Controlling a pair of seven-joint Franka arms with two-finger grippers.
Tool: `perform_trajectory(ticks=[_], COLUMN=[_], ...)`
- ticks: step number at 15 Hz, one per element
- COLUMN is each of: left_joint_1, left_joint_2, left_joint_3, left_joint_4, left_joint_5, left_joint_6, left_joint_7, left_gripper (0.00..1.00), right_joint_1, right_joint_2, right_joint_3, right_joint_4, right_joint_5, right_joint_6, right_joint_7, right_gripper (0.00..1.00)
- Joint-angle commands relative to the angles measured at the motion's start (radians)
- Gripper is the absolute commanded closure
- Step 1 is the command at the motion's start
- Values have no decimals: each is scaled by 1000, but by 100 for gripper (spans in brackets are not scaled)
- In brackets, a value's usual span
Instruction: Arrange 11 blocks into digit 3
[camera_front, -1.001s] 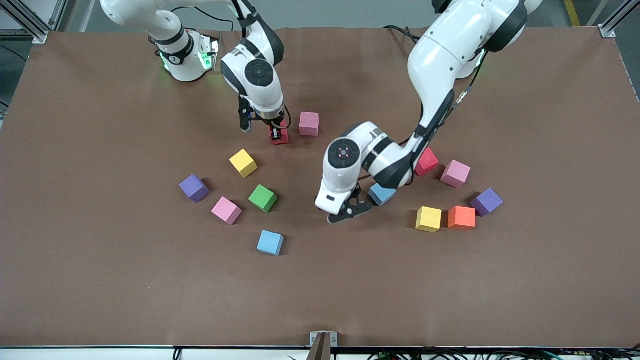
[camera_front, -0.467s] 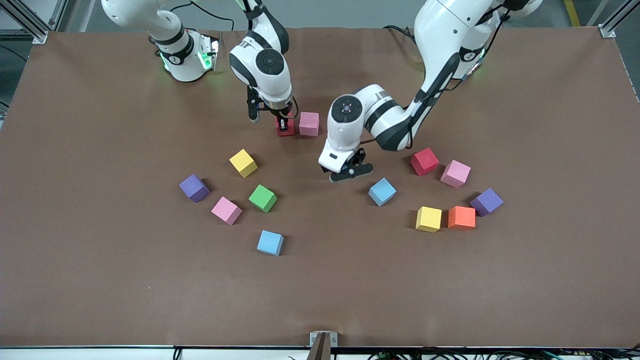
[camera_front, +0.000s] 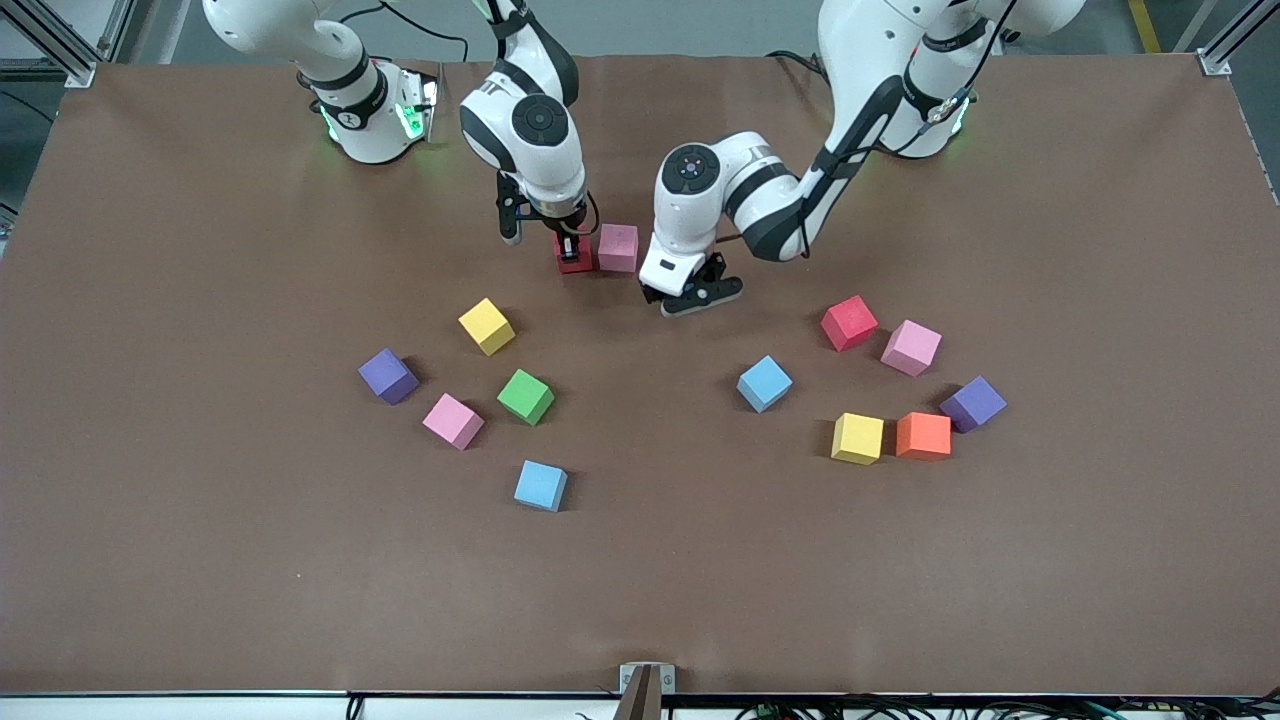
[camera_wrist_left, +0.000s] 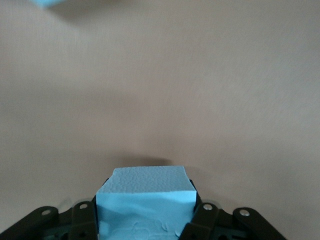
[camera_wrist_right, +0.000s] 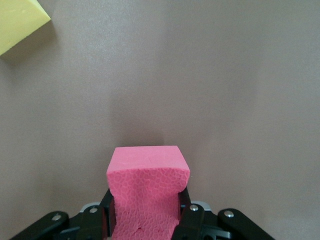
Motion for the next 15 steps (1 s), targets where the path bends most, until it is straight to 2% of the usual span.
perform_trajectory(ticks=[1, 5, 15], left_joint_1=[-40, -74, -67], left_joint_2=[-17, -17, -31], left_joint_3=[5, 5, 5], left_joint_4=[-30, -44, -58], left_joint_5=[2, 2, 5], left_joint_6=[17, 17, -5], left_joint_7=[-119, -286, -896], left_gripper=[55, 55, 55], right_joint_1=[15, 20, 23], right_joint_2=[-8, 12, 41], right_joint_3=[-4, -4, -1], right_joint_4=[-24, -18, 7], right_joint_5=[14, 12, 14], right_joint_6=[23, 22, 20], right_joint_7=[18, 15, 9], right_gripper=[100, 100, 99])
